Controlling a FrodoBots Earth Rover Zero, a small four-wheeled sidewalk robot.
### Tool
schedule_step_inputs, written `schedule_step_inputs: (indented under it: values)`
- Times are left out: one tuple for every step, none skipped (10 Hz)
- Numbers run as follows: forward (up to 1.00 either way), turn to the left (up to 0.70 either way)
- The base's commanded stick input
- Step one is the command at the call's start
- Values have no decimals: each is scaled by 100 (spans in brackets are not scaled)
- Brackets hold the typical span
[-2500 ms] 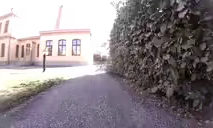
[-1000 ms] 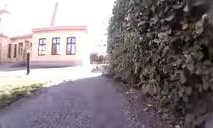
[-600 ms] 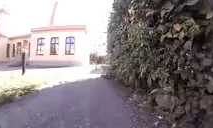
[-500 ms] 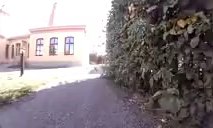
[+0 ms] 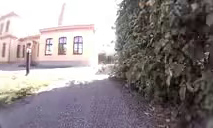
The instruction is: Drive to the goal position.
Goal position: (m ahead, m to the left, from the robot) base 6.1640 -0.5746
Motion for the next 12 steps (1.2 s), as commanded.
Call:
schedule_step_inputs:
  values:
    - [70, 35]
    - [70, 35]
    - [70, 35]
    - [70, 21]
    - [70, 0]
    - [70, 0]
    - [70, 0]
    - [70, 0]
    - [70, 0]
    - [70, 0]
    - [70, 0]
    - [70, 0]
